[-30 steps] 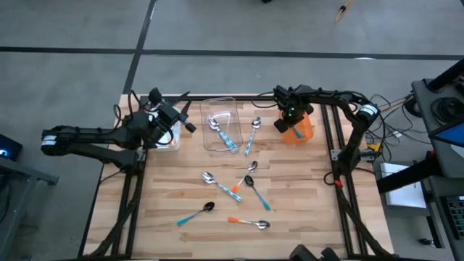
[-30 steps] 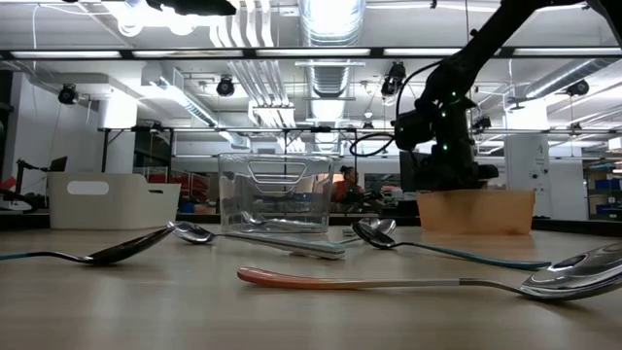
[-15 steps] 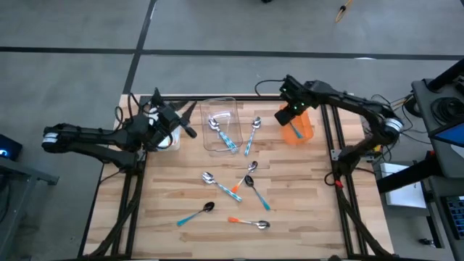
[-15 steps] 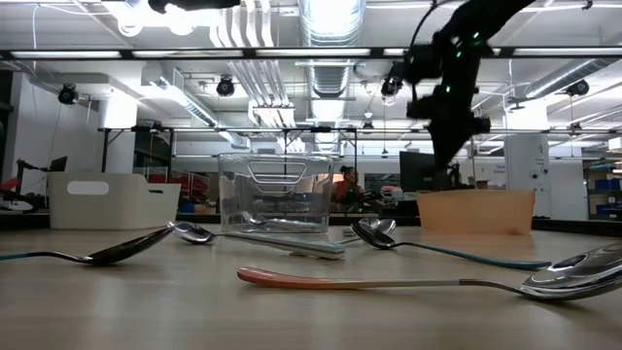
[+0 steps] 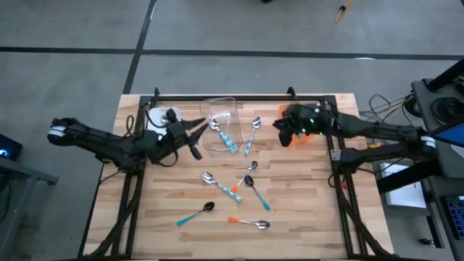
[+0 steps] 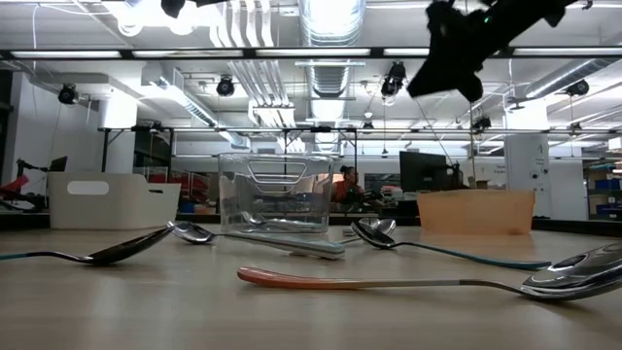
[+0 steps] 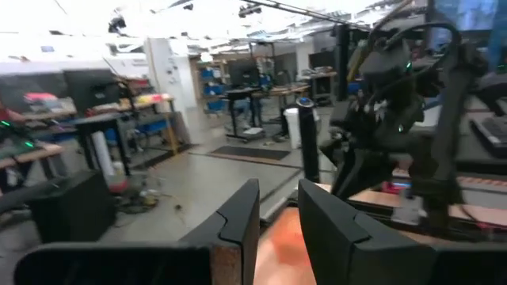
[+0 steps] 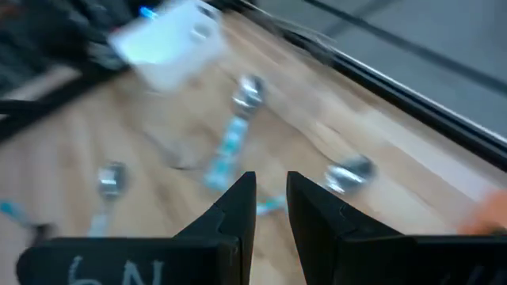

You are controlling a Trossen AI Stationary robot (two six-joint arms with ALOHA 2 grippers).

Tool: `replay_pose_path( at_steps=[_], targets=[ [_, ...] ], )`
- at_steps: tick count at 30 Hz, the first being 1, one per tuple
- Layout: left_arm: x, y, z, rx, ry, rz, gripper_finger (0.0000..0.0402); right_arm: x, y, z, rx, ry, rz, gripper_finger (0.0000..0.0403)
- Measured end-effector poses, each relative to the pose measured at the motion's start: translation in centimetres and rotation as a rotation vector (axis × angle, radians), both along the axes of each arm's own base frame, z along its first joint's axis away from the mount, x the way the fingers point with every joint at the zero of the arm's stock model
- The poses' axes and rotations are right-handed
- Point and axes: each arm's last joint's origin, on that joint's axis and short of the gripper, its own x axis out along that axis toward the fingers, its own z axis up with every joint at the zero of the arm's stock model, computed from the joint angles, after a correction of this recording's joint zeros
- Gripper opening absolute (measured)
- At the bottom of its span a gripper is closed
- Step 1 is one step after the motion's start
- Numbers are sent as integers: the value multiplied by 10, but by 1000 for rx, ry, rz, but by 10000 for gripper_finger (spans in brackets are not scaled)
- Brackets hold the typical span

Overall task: Sort silverware by color (type)
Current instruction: Put the blue patterned spoon into the transparent bin

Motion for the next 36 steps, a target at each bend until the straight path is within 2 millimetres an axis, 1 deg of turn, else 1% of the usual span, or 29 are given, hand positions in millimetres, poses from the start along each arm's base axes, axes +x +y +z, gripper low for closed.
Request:
replay_pose_path(
  at_steps=[3,6,11,14,17,21,24,29,32,36],
  targets=[
    [4,-8,-5,-22,6,-32,71,-1,16,4,-35,-87,80,63],
    [7,-14,-8,-39,10,-59,70,0,30,7,-60,-130,128,61],
    [15,-28,0,-36,66,-103,57,12,49,12,-82,-209,188,59],
    [21,-35,7,-14,167,-123,49,21,59,13,-82,-256,232,58],
    [26,-41,10,-10,294,-134,44,32,66,13,-78,-267,260,58],
    [29,-47,9,-43,450,-130,43,50,69,12,-38,-255,253,58],
    [30,-51,4,-55,541,-123,42,67,70,11,-26,-213,252,58],
    [24,-59,-6,-65,625,-131,42,94,71,9,-9,-27,255,58],
    [18,-63,-12,-78,667,-135,42,111,73,8,7,95,253,59],
    [7,-70,-11,-77,672,-133,42,131,76,4,20,236,260,59]
  ],
)
